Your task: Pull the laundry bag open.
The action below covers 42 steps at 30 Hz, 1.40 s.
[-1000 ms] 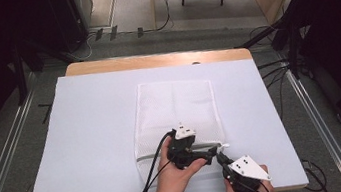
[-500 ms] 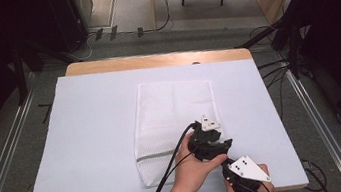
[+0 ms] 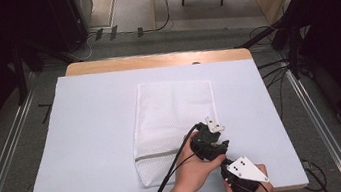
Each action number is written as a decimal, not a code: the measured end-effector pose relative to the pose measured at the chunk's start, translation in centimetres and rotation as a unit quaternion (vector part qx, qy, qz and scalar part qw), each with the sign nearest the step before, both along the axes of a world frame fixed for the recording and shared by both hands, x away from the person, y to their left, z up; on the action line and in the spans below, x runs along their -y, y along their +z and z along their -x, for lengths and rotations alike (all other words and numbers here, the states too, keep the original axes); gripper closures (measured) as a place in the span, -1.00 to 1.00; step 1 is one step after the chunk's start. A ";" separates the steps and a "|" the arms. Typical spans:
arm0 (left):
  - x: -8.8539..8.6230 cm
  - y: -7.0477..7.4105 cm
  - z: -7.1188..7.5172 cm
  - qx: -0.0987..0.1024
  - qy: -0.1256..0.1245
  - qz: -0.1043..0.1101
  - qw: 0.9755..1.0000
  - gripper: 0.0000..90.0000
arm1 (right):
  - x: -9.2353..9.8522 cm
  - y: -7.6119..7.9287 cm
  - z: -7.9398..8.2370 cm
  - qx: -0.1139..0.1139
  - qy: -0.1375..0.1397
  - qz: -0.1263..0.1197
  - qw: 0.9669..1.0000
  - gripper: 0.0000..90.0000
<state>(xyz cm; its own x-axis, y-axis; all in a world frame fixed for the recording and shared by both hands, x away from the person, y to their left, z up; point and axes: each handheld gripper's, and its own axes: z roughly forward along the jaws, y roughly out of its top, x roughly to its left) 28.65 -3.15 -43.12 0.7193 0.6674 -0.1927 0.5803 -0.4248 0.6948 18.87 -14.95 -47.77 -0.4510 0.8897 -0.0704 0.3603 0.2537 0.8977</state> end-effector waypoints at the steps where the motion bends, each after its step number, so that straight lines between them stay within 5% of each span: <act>1: -0.4 0.1 -0.2 -0.009 -0.004 0.017 1.000 0.60 | 0.0 0.0 0.0 0.000 0.001 0.001 1.000 1.00; 3: -1.3 0.2 -0.6 -0.031 -0.010 0.053 0.998 0.81 | 0.1 0.0 0.0 0.000 0.000 -0.002 1.000 1.00; 10: -3.7 0.4 -1.1 -0.055 -0.014 0.112 0.992 0.84 | 0.5 0.1 -0.3 -0.004 -0.003 -0.015 1.000 1.00; 23: -5.7 0.0 -0.8 -0.053 -0.006 0.141 0.989 0.85 | 0.9 0.7 -0.4 0.001 -0.028 -0.016 0.999 1.00; 25: -6.2 -0.2 -0.8 -0.059 -0.006 0.163 0.985 0.85 | 1.1 0.9 -0.4 -0.003 -0.025 -0.022 0.999 1.00; 29: -6.6 -0.3 -0.7 -0.060 -0.015 0.184 0.981 0.85 | 1.4 0.8 -0.6 -0.030 0.008 -0.054 0.998 0.89; 31: -7.0 -0.3 -0.7 -0.062 -0.021 0.194 0.979 0.85 | 1.8 0.9 -0.7 -0.058 0.026 -0.095 0.993 0.50; 32: -7.2 -0.3 -0.7 -0.067 -0.021 0.202 0.977 0.85 | 2.5 1.2 -0.9 -0.072 0.029 -0.135 0.988 0.37; 33: -7.5 -0.4 -0.9 -0.076 -0.029 0.219 0.972 0.85 | 2.8 1.3 -1.0 -0.074 0.028 -0.144 0.986 0.32; 35: -8.0 -0.5 -1.0 -0.085 -0.036 0.234 0.968 0.85 | 3.3 1.4 -1.4 -0.083 0.033 -0.163 0.983 0.21; 37: -8.2 -0.6 -1.1 -0.088 -0.039 0.239 0.966 0.85 | 3.5 1.5 -1.6 -0.088 0.037 -0.166 0.981 0.16; 38: -8.4 -0.8 -1.1 -0.092 -0.040 0.246 0.964 0.85 | 3.8 1.5 -2.1 -0.104 0.056 -0.183 0.976 0.04; 39: -8.4 -0.8 -1.1 -0.092 -0.040 0.246 0.964 0.85 | 3.8 1.5 -2.1 -0.104 0.056 -0.183 0.976 0.04; 40: -8.6 -1.0 -1.1 -0.093 -0.046 0.249 0.963 0.85 | 4.1 1.3 -2.8 -0.135 0.071 -0.205 0.967 -0.03; 42: -8.6 -1.2 -1.1 -0.094 -0.049 0.248 0.963 0.85 | 4.2 1.1 -3.4 -0.155 0.087 -0.228 0.957 -0.02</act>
<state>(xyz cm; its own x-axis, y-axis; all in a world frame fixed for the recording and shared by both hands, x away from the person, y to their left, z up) 29.73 5.48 -44.32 0.6951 0.3912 -0.6032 0.6900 -0.1272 0.7126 22.25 -19.16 -46.70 -0.5324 0.7054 0.4679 0.6148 -0.0578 0.7866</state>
